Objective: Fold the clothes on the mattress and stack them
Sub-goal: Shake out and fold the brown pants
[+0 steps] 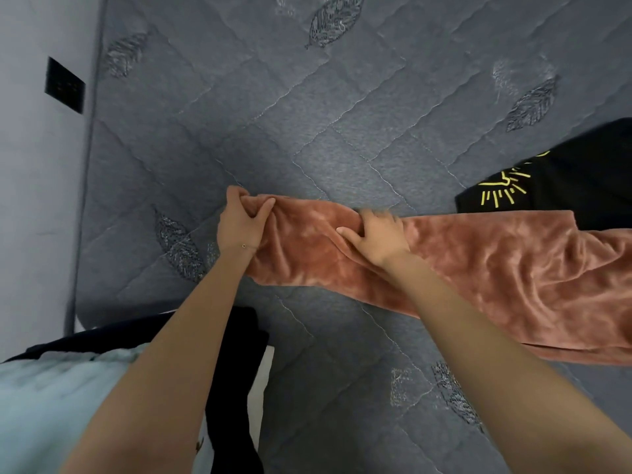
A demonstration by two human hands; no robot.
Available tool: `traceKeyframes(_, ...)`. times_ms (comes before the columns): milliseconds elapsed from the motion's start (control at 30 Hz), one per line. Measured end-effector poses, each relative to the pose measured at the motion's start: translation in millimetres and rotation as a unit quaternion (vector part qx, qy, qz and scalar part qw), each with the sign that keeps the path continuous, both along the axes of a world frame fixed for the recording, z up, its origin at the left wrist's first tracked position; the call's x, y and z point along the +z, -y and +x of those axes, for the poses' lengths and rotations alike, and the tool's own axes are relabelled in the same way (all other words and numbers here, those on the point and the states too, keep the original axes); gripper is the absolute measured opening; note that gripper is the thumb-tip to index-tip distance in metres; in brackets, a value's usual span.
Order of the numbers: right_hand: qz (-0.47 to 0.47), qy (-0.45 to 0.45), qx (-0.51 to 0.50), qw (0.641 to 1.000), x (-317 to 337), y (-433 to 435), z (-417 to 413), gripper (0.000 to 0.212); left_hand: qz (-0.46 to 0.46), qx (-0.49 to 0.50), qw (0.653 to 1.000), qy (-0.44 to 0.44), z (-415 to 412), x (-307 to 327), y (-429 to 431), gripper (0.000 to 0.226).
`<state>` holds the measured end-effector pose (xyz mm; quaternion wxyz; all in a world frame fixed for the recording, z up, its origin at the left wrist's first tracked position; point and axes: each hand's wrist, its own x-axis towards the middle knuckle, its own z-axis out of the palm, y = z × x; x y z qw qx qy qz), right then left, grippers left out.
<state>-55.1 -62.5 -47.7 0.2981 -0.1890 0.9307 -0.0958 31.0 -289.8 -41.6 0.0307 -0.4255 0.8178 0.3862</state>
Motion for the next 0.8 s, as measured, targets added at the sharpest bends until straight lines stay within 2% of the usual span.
traceKeyframes(100, -0.025, 0.021, -0.021, 0.999, 13, 0, 1, 0.056, -0.019, 0.018, 0.999, 0.033, 3, 12, 2, 0.028)
traceKeyframes(200, -0.045, -0.022, -0.009, 0.999, 25, 1, 5, 0.053, -0.037, 0.025, 0.997, 0.071, 8, 23, 2, 0.028)
traceKeyframes(300, -0.048, -0.048, -0.003, 0.998, 29, -3, 11, 0.053, -0.088, -0.014, 0.985, 0.144, 12, 28, -10, 0.058)
traceKeyframes(367, -0.04, -0.076, -0.022, 0.996, 31, -13, 14, 0.057, -0.073, -0.058, 0.983, 0.156, 12, 28, -23, 0.075)
traceKeyframes(467, -0.019, -0.103, -0.05, 0.993, 35, -36, 14, 0.062, -0.108, -0.156, 0.967, 0.17, 7, 28, -49, 0.082)
traceKeyframes(633, -0.014, -0.114, -0.081, 0.99, 41, -90, 11, 0.066, -0.171, -0.287, 0.936, 0.113, -10, 33, -111, 0.071)
traceKeyframes(800, 0.004, -0.142, -0.117, 0.983, 52, -155, 6, 0.071, -0.211, -0.38, 0.897, 0.077, -28, 34, -186, 0.069)
